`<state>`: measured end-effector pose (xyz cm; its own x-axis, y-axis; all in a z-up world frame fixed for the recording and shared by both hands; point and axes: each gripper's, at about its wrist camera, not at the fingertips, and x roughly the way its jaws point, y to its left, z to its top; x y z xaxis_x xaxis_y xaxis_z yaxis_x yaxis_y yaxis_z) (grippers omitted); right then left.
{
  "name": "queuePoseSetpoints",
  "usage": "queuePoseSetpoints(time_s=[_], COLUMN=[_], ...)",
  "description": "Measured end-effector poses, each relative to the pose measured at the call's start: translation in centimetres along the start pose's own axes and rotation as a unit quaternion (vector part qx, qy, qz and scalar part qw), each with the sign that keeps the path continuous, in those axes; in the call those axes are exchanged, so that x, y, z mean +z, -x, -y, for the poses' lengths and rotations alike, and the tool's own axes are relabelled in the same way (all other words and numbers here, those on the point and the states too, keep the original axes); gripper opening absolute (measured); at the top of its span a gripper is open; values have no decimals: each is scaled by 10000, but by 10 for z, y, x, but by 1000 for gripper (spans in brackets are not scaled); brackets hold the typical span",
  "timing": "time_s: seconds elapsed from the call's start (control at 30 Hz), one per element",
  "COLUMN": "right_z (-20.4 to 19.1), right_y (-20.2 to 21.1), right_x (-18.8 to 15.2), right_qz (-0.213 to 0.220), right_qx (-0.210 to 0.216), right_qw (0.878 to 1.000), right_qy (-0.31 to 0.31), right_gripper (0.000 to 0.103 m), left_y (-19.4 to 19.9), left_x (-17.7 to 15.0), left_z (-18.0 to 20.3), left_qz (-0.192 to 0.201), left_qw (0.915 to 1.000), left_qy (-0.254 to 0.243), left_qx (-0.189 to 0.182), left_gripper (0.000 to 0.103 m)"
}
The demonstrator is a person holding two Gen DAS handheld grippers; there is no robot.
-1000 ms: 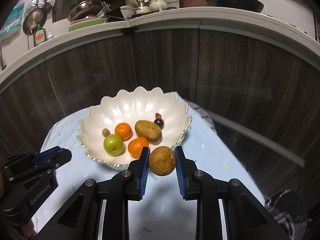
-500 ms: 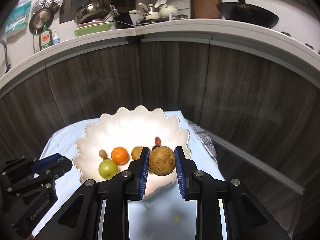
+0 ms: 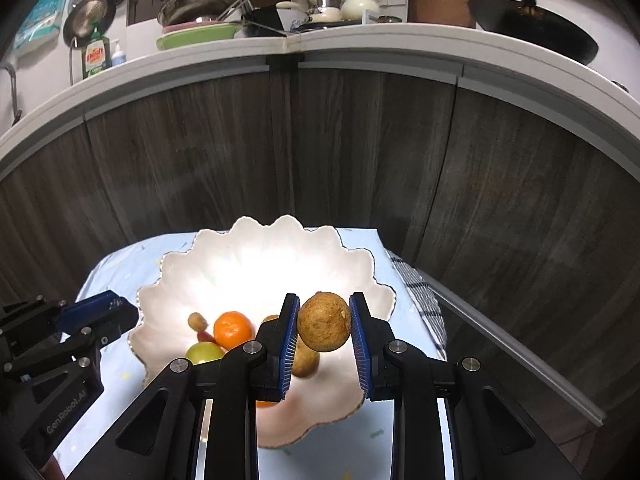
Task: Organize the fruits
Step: 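Lift the blueberry and kiwi and carry both tools over the white bowl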
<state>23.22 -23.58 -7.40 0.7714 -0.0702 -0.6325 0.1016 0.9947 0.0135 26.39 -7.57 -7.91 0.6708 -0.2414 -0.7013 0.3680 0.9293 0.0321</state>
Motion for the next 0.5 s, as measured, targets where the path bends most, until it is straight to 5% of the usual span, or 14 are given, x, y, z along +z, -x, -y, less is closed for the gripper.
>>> queuePoseSetpoints(time_s=[0.5], right_z=[13], right_y=[-54], right_x=[21], right_qz=[-340], right_qx=[95], right_qw=[9994], right_qy=[64], right_gripper=[26], left_y=[-55], left_x=[33], left_z=[0], left_qz=[-58], left_qw=[9999], left_qy=[-151], left_qx=[55], left_gripper=[19])
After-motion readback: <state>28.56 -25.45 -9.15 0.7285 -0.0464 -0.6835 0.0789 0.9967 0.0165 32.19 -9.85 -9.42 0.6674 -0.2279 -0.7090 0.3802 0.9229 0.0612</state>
